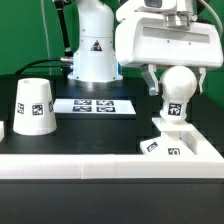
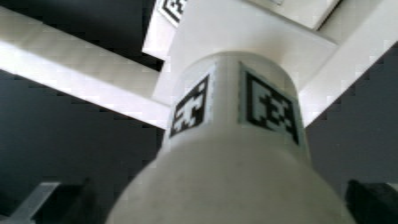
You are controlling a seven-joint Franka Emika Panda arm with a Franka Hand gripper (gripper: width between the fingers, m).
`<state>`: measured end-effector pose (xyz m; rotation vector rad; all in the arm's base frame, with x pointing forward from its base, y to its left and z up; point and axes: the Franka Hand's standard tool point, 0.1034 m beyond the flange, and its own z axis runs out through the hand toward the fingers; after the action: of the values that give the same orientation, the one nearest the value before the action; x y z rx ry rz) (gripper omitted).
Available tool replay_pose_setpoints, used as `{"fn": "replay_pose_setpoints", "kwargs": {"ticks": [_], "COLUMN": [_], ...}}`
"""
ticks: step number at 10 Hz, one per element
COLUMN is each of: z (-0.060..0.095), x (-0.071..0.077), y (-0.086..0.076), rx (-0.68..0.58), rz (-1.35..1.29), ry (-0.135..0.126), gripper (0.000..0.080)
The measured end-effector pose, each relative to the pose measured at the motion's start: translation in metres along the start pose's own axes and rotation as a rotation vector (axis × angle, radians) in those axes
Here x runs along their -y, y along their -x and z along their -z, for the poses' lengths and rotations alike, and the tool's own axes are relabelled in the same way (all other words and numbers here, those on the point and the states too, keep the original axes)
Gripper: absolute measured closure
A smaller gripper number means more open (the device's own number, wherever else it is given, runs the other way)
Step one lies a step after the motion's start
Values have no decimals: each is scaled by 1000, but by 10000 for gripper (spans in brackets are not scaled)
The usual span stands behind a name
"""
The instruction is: Assemble lamp
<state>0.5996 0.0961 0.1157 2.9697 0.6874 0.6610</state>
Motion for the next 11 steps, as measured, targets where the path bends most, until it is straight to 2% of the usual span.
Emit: {"fn": "replay_pose_setpoints", "kwargs": {"ticks": [4,10,11], "z": [23,15,13], "x": [-9,-8,-3], "y": [-11,0,7], "rx": [1,38,122], "rz": [-5,-6,-13], "ry": [6,-4,-31], "gripper": [101,101,101]}}
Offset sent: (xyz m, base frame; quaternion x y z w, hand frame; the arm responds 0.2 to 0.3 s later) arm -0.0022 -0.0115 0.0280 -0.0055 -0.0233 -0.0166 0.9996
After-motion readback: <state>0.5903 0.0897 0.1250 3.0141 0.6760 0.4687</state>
